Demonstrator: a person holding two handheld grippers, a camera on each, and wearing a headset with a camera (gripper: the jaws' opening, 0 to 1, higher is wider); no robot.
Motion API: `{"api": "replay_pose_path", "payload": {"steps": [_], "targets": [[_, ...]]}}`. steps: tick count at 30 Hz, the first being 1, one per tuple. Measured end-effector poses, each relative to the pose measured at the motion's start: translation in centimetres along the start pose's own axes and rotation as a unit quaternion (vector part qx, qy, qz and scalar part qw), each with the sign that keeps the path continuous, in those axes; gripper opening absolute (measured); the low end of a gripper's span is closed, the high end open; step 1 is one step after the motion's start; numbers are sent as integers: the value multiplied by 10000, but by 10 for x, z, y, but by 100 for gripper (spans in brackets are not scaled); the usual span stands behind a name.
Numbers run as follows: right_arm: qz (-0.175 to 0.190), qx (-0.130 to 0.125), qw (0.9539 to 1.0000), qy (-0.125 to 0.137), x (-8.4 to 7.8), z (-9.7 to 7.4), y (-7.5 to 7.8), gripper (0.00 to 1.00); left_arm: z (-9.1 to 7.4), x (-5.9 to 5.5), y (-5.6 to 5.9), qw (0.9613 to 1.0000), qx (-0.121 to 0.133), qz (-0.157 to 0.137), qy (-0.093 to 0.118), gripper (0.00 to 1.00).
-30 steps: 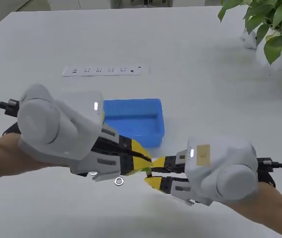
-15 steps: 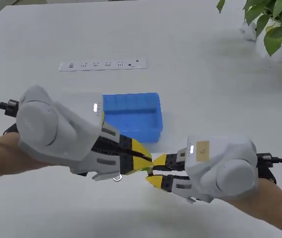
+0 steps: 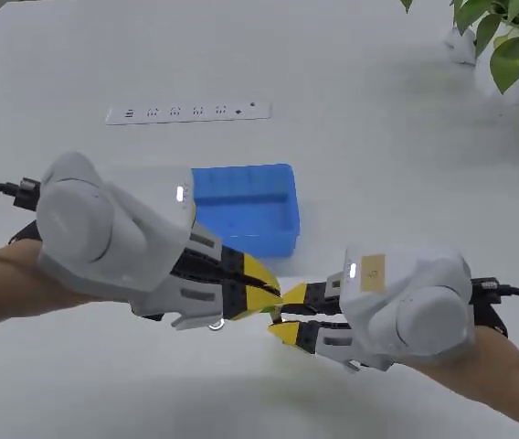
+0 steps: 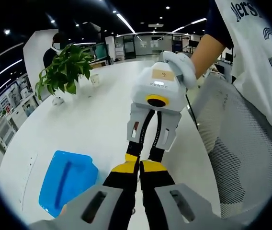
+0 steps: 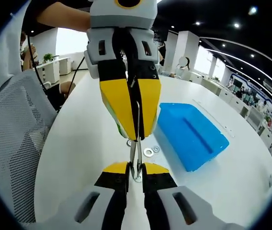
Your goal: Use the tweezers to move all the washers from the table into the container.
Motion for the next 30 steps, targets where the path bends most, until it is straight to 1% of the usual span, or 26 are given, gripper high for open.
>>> {"api": "replay_pose_path", "payload": {"steps": [2,3,5,11,13,20,26,30], "targets": [[20,9,10000,-26,-1,1,0,12,2,-1,0,10000,-16,-30,-7,5],[18,12,10000,-27,-2,1,0,11,2,-1,-1,10000,-31,-77,28,5],[69,4,10000,3,-2,0,0,12,3,-2,-2,9999,-28,-108,20,5],[100,23,9999,-8,-2,0,1,11,2,-1,-1,9998,-64,-206,15,5],[142,20,9999,-12,-2,0,0,11,2,0,0,9998,-76,-178,4,5],[98,-10,10000,-4,-1,-2,0,10,1,3,1,9999,-87,-135,-30,5],[71,-68,9999,113,12,-7,0,10,-10,11,-4,10000,16,-96,-10,5],[-37,-85,9998,169,24,-10,0,10,-22,15,-7,10000,85,-52,5,5]]}}
Point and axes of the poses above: the centre of the closed fingertips' face, and the gripper's own axes: z roughly forward along the fingers, y roughly to its right, x roughly out of its top, the point moved 3 cm from there along -z, roughly backward along the fingers, and after that the axes turned 15 degrees about z, right-handed, at the moved point
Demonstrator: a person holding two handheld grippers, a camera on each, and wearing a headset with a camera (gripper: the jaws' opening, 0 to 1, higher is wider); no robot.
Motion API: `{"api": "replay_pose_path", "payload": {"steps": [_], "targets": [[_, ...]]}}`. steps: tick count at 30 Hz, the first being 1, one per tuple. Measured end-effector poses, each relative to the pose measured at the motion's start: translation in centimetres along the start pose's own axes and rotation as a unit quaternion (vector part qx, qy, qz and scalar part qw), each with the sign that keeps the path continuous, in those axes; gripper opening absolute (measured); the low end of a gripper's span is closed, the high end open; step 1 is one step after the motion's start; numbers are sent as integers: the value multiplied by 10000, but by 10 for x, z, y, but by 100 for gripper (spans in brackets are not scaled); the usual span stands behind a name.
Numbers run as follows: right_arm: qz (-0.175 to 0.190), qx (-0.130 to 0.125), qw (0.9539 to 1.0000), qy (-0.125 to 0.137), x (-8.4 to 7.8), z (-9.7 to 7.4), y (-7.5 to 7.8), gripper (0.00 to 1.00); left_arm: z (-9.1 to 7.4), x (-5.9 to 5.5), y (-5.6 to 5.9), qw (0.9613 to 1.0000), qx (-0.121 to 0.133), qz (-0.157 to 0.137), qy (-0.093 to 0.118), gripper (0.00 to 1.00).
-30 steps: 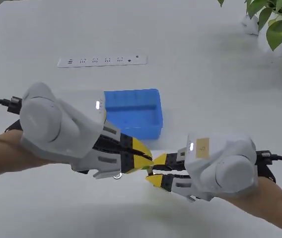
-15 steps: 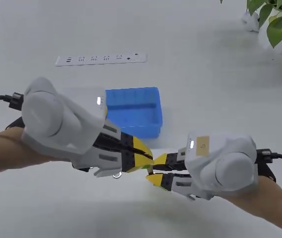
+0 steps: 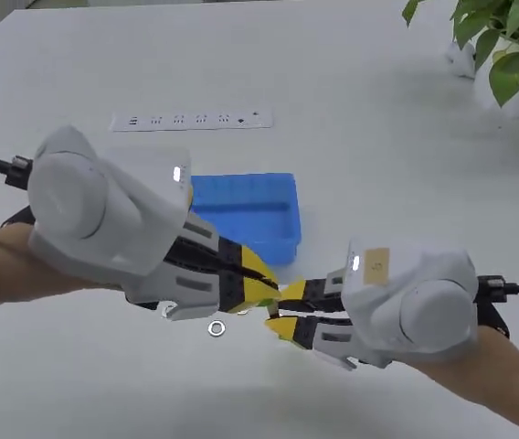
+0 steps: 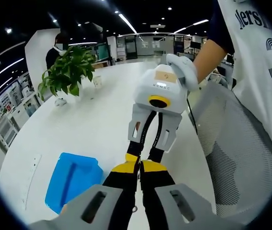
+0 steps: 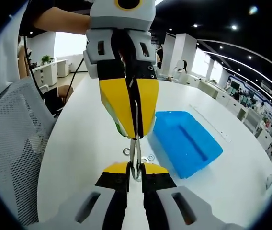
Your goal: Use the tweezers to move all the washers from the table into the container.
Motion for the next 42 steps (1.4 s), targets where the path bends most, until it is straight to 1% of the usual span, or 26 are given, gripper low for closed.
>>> {"api": "replay_pose_path", "payload": {"steps": [2,5,11,15,18,19,20,21,24,27,29,31,33,36,38,40,42], "targets": [[-44,5,10000,8,5,0,0,10,-5,0,-2,10000,56,63,1,5],[-107,2,9999,37,14,0,0,10,-15,4,-5,9999,136,77,24,5],[-264,-23,9996,117,38,-1,2,10,-34,10,-14,9994,277,214,38,5],[-451,-76,9989,143,56,3,7,10,-48,12,-25,9986,393,368,9,5],[-554,-98,9982,211,70,4,11,10,-58,14,-33,9980,460,443,7,5],[-585,-104,9980,234,76,5,14,10,-62,15,-37,9976,492,493,-8,5],[-592,-106,9979,241,78,5,15,10,-65,15,-40,9975,498,499,-14,5],[-636,-115,9976,265,83,7,17,10,-68,15,-45,9971,528,542,-37,5],[-696,-153,9970,316,93,10,25,10,-72,14,-54,9966,560,599,-54,5],[-726,-201,9965,361,100,16,38,10,-74,10,-68,9958,589,696,-111,5],[-786,-235,9960,357,103,19,44,10,-74,8,-75,9955,588,738,-125,5],[-854,-250,9955,316,105,24,54,10,-72,3,-85,9954,577,754,-122,5],[-869,-266,9954,302,105,27,62,10,-69,-1,-92,9952,578,773,-138,5],[-827,-276,9958,279,102,36,76,10,-63,-11,-104,9951,573,784,-157,5],[-808,-275,9960,255,99,41,82,10,-59,-18,-109,9953,564,770,-162,5],[-781,-260,9964,199,94,48,88,10,-52,-27,-113,9958,519,733,-187,5],[-745,-250,9968,124,86,54,94,10,-48,-33,-115,9960,493,714,-214,5]]}}
Point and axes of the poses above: the centre of the closed fingertips' face, and the gripper's own axes: z roughly forward along the fingers, y roughly to its right, x roughly out of its top, the point moved 3 cm from there along -z, roughly backward along the fingers, and after that the axes turned 15 degrees about z, right-handed, at the moved point
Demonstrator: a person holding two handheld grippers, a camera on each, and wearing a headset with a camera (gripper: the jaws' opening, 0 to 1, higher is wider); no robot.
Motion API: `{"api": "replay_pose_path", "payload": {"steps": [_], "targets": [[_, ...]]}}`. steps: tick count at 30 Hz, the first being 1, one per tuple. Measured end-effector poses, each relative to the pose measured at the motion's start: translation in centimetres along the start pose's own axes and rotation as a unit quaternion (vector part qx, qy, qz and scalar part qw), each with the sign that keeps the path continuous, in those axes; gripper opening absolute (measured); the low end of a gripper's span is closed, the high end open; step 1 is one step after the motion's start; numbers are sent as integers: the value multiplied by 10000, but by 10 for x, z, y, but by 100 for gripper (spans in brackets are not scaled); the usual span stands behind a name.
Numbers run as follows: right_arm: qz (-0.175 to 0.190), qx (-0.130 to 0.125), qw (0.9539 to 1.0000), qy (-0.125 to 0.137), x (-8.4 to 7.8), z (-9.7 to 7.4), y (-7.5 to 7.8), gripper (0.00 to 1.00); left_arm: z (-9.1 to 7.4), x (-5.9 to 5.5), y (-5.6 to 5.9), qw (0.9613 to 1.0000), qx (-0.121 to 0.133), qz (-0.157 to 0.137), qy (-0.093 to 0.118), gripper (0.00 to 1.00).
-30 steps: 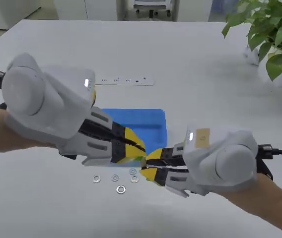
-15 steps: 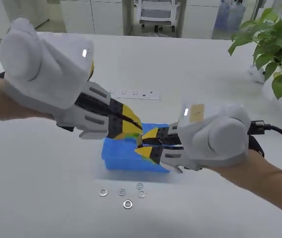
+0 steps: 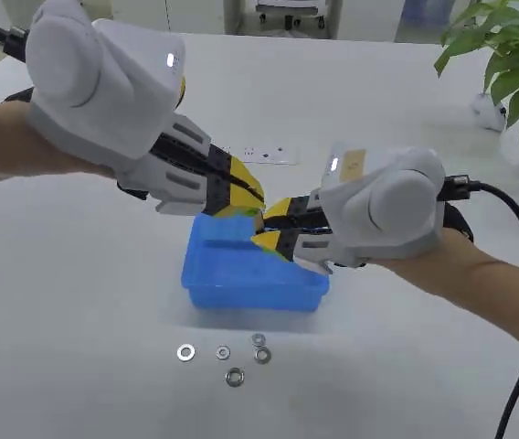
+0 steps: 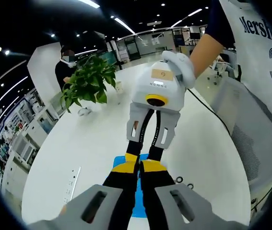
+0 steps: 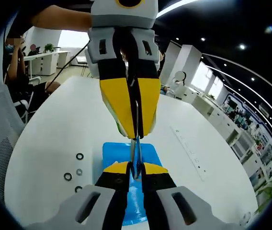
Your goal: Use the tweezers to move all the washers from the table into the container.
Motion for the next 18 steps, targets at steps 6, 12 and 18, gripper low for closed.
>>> {"api": "replay_pose_path", "payload": {"steps": [6,12,18], "targets": [[123,83,9998,-151,-20,17,7,10,19,-22,0,9997,-149,-169,-69,5],[279,137,9991,-273,-39,28,12,11,36,-40,1,9992,-233,-316,-104,5],[283,115,9989,-358,-48,31,14,11,45,-42,4,9990,-312,-285,-147,5]]}}
Point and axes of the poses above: the centre of the closed fingertips' face, and the gripper's own axes: z roughly forward along the fingers, y roughly to its right, x roughly out of its top, the point moved 3 cm from there along -z, roughly backward along the fingers, and after that the axes turned 15 degrees about z, right-handed, at the moved point
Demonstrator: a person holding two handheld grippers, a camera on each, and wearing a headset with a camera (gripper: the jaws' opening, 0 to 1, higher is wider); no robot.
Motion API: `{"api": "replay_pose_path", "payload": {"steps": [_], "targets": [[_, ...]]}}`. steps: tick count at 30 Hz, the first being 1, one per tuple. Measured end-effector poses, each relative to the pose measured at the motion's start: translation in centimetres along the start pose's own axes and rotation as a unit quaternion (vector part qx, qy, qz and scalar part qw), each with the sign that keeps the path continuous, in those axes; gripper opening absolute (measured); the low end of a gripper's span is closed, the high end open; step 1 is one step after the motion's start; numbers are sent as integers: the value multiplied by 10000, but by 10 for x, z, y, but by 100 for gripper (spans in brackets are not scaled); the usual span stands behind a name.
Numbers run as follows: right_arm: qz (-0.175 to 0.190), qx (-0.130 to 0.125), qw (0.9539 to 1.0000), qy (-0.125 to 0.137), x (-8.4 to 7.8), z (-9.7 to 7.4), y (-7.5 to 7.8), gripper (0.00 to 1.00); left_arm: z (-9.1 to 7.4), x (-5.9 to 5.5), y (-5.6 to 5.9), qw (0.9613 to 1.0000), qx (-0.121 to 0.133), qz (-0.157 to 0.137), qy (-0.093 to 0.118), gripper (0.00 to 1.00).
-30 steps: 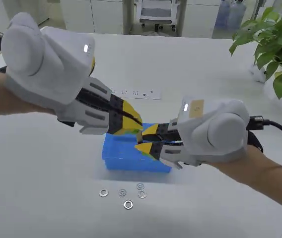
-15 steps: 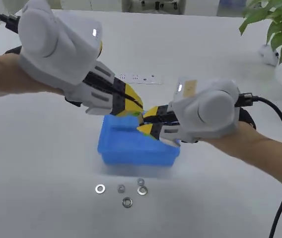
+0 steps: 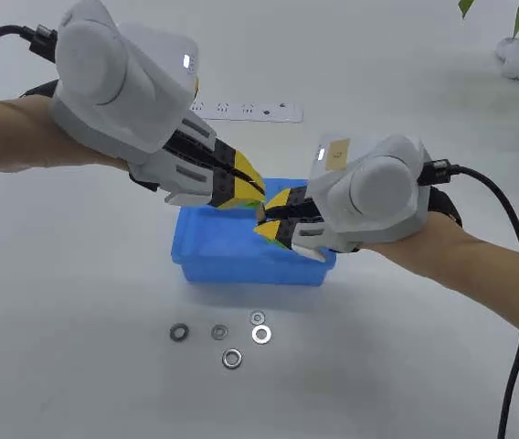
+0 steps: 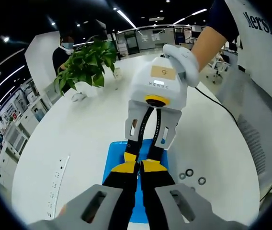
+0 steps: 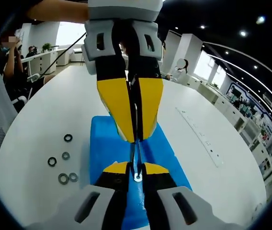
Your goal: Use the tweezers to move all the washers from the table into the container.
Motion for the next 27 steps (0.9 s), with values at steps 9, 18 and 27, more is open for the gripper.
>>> {"api": "replay_pose_path", "payload": {"steps": [9,18,27], "targets": [[72,-35,10000,34,1,-6,0,12,-2,5,1,10000,30,64,-24,5],[-73,-12,9998,185,21,-26,-11,12,-23,29,9,9994,114,309,-42,5],[-317,415,9979,384,38,-57,-48,13,-49,59,39,9984,89,541,-142,5]]}}
Point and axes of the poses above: the centre of the closed fingertips' face, and the gripper's own axes: z roughly forward along the fingers, y roughly to its right, x roughly out of its top, the point moved 3 cm from there along -z, roughly backward along the fingers, and after that the axes turned 15 degrees about z, right-handed, at the moved point
